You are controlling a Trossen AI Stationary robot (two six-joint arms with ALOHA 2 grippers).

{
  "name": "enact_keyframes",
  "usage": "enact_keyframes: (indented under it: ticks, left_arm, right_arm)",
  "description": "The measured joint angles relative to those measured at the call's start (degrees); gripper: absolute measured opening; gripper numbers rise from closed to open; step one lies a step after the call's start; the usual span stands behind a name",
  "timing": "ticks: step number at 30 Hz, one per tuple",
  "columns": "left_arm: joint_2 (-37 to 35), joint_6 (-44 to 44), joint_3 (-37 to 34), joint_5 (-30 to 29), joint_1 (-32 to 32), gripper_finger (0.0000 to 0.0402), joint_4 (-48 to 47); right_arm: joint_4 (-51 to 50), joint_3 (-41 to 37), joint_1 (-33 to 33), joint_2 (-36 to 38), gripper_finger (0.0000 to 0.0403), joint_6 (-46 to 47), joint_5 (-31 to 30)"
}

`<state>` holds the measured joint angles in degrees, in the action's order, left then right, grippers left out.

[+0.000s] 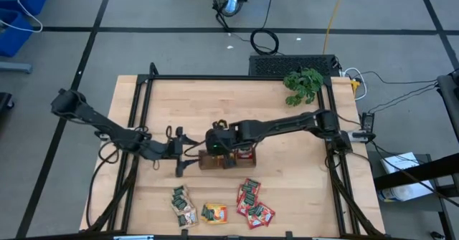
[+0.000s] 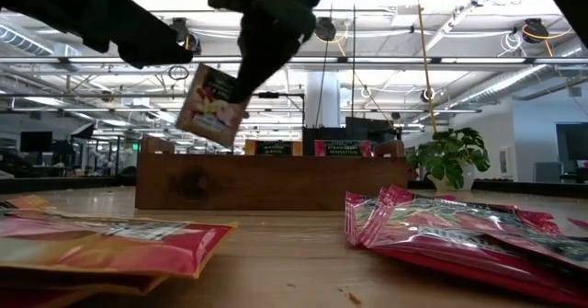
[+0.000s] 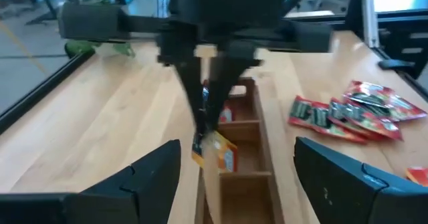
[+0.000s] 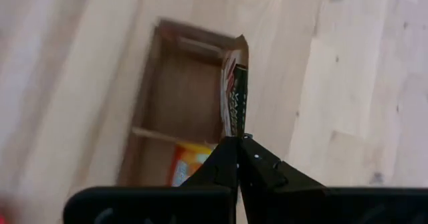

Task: Pick & Place Tea
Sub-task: Put the brown tea bag into the left section of the wooden organizer

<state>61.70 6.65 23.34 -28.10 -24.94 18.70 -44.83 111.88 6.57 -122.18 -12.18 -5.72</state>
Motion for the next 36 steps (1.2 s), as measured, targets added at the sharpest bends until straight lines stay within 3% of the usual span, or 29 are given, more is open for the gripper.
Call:
enact_keyframes:
  ticks: [7, 17, 21, 27, 36]
  left_arm:
    - [3.4, 4.3, 0.6, 2.2, 2.6, 0.0263, -0.6]
    - [3.6, 2.8, 0.6, 2.5, 3.4, 0.0231, -0.2]
    - [3.6, 2.5, 0.6, 3.2, 4.8, 0.0172, 0.8]
    - [3.6, 2.7, 0.6, 9.8, 7.6, 0.0023, 0.9]
    - [3.6, -0.2, 0.6, 9.4, 6.3, 0.0005, 1.9]
  right_arm:
    - [1.3, 2.5, 0.8, 0.0, 0.0000, 1.2, 0.0]
    - [1.5, 2.8, 0.5, 0.1, 0.0000, 2.9, 1.5]
    - [1.2, 2.8, 0.6, 0.1, 0.0000, 2.9, 1.5]
    - [1.2, 2.8, 0.6, 0.1, 0.0000, 2.7, 1.4]
    - [1.3, 2.7, 0.6, 0.5, 0.0006, 1.1, 0.3]
